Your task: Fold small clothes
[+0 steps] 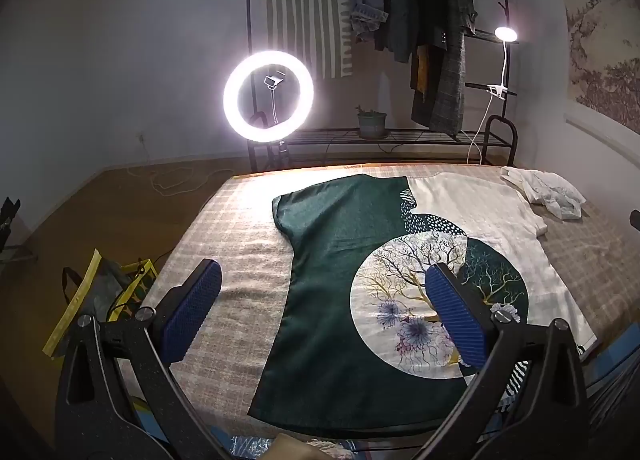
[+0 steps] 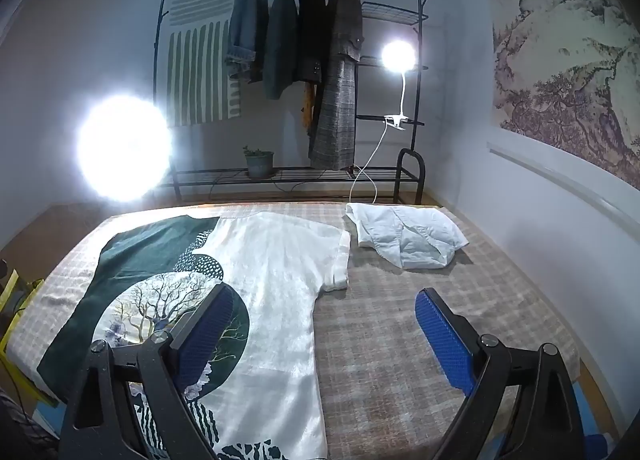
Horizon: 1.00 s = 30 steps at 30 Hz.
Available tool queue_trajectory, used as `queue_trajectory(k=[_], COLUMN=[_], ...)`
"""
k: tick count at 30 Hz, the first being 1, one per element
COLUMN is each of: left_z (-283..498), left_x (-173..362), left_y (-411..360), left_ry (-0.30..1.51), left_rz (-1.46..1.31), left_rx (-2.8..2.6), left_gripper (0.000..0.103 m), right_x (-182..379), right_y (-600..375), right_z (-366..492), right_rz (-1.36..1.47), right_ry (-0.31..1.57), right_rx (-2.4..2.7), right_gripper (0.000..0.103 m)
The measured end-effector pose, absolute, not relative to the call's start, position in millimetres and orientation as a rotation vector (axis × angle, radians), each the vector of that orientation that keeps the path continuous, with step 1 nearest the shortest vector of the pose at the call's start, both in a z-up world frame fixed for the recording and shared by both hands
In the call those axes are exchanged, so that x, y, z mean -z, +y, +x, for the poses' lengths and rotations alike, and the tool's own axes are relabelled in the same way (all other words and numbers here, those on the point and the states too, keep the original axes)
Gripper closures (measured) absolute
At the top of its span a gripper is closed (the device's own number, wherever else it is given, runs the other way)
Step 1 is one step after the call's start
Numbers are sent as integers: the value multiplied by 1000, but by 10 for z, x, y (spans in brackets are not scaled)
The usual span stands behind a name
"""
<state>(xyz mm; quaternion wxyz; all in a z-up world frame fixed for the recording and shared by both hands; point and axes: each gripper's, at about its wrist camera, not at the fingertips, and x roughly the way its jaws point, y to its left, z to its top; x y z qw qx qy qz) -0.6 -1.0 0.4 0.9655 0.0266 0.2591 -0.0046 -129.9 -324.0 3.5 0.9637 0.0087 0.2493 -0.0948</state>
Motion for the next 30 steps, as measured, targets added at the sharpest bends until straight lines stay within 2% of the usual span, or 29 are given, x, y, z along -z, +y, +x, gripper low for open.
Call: queue_trajectory(k=[30], left_z=[1], left_x=[-71], left_y=[8], left_ry=[503], left_rz=[48], left_rx=[-3], left_gripper=[0], right_x=[-102], right_y=[-3237], right_z=[-1304], right_rz=[11], right_ry=[492], right_rx=[188], right_gripper=[9])
